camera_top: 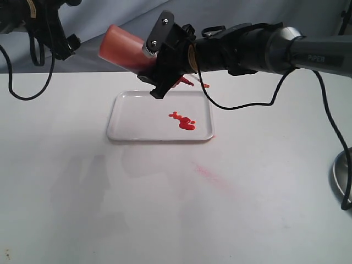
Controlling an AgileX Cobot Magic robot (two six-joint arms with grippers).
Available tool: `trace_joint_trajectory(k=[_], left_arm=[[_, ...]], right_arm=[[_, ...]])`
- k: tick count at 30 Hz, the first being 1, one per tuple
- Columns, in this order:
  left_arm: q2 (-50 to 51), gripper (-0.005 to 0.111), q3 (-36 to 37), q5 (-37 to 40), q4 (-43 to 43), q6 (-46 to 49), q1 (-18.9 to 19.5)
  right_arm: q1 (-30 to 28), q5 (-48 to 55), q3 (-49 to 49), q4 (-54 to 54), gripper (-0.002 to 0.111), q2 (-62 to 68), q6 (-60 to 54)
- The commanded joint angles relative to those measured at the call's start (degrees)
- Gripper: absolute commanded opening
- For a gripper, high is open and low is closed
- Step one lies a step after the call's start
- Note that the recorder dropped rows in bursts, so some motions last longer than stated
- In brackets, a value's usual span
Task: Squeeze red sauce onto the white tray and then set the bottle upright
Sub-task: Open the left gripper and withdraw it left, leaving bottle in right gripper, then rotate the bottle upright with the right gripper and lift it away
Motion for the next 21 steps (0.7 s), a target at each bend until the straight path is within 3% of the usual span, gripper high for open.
trace_joint_trajectory(k=[1,11,21], left_arm=[[-0.6,0.105,-0.2,-0.5,-1.3,-0.8,0.3],[-0.6,0.105,-0.2,-1.7,-1.3,-0.7,0.3],[-0.6,0.105,-0.2,-1.9,-1.3,-0.7,0.3]], right_arm=[[0.3,2.8,0.1,0.9,0.000,-1.0,-5.2],[0.3,8.5,0.7,0.9,0.000,-1.6,-12.9],[1.1,10.8,8.0,0.9,0.000,-6.5,-28.6]])
